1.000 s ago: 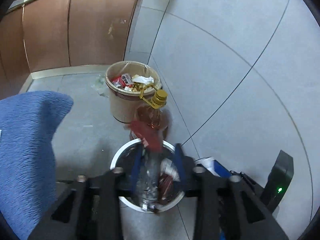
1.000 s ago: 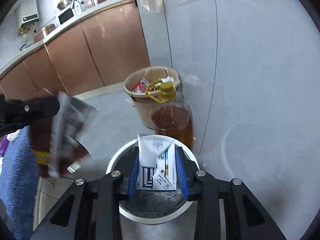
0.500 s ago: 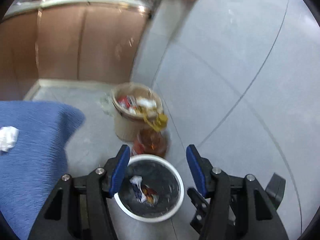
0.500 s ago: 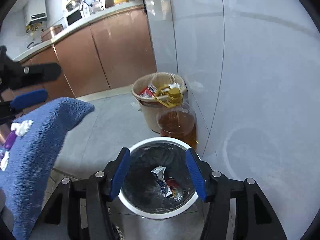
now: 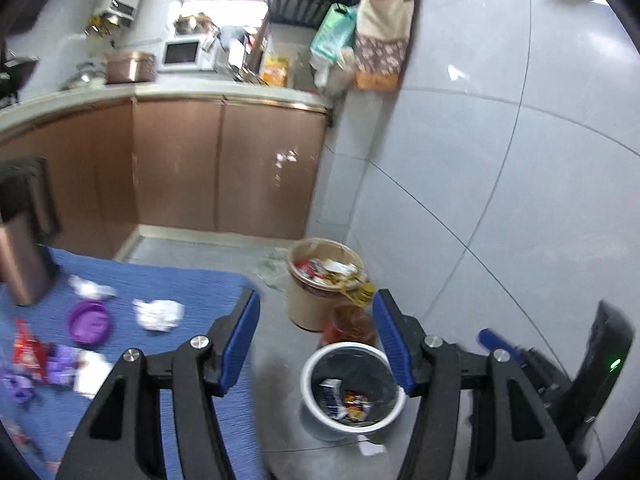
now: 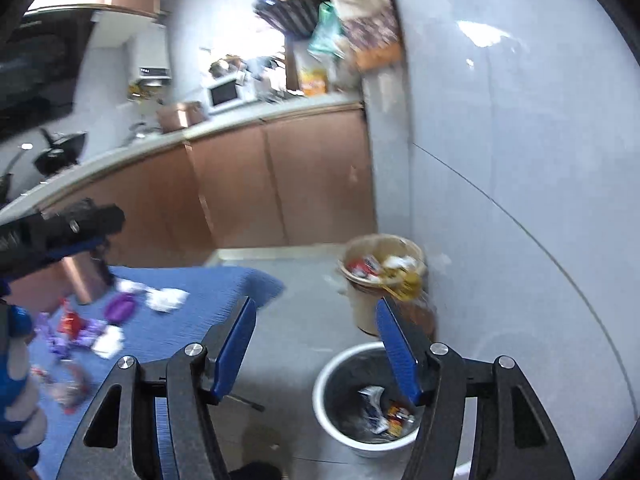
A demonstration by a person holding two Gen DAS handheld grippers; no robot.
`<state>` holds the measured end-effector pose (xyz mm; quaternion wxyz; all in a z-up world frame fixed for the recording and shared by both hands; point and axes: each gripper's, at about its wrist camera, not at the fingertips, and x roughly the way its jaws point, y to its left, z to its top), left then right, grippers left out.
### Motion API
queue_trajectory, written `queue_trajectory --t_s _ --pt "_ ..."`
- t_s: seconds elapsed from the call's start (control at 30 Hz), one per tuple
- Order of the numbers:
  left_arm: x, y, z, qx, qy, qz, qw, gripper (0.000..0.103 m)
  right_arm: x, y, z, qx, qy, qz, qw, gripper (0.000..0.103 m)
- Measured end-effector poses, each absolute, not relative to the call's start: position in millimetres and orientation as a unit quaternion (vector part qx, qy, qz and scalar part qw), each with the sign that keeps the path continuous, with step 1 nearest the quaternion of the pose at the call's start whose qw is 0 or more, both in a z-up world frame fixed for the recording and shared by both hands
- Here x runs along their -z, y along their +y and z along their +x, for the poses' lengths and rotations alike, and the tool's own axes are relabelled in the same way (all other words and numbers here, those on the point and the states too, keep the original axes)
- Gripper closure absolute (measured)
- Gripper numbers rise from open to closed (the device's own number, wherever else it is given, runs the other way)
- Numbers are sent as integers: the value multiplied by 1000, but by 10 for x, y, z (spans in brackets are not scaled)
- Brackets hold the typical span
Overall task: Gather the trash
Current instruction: 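Return both tools to the table and grasp a purple bag with the left tool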
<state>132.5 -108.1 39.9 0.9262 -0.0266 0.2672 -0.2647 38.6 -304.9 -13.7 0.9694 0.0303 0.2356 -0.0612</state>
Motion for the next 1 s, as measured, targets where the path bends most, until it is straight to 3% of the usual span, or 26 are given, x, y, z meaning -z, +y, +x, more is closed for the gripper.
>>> queue_trajectory --t_s 0.1,0.17,0.47,0.7,1.0 --pt "-492 -705 1171 232 248 -13 941 45 -22 -2814 279 30 224 26 974 40" --pt "-495 -460 1091 214 246 -12 945 39 -98 -2630 241 3 223 25 975 39" --pt "-210 623 999 133 262 -20 956 39 -88 -1822 328 -109 254 13 961 36" --pt "175 1535 1122 51 295 -42 953 39 193 -1173 568 -186 306 0 934 27" --pt "694 2285 1528 -18 358 -76 930 39 962 -408 1127 -278 416 -30 865 27"
